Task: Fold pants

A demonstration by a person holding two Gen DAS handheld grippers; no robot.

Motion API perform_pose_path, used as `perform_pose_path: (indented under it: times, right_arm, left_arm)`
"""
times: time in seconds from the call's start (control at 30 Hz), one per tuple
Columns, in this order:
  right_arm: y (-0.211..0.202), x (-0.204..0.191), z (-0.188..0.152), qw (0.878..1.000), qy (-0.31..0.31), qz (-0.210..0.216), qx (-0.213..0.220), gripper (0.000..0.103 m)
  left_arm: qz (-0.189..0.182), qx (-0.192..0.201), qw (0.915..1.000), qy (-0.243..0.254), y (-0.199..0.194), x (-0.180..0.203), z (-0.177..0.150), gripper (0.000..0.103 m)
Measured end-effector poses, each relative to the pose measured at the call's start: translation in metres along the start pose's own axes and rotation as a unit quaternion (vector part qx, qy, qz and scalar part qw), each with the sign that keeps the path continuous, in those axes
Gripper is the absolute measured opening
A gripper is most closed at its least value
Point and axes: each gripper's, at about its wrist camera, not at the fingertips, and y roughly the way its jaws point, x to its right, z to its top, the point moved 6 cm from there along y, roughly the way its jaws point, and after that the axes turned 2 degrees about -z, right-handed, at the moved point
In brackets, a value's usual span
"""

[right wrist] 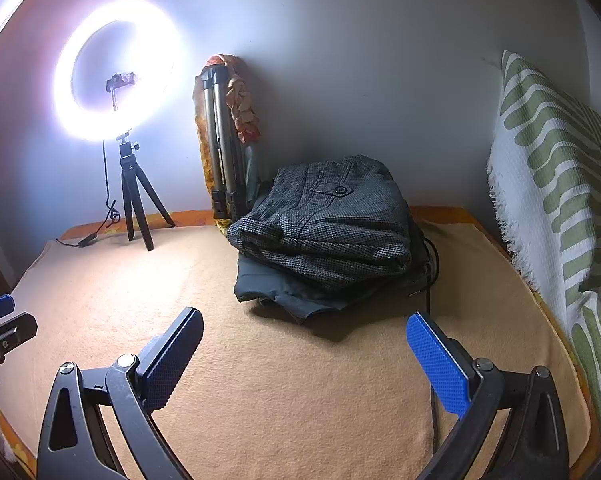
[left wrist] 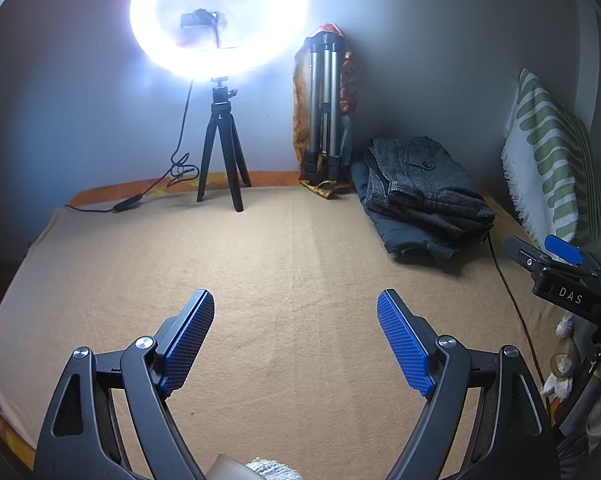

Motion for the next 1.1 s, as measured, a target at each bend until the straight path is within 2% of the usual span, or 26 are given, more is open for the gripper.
perform_pose_path:
  times: [1.1]
  right_arm:
    - [0.0009, 0.0006, -0.0015, 1.0, 0.003, 0.0, -0.002, 0.103]
  left_arm:
    - [-0.004, -0.002, 1.0, 0.001, -0.0001, 0.0035, 0.0002, 0.084]
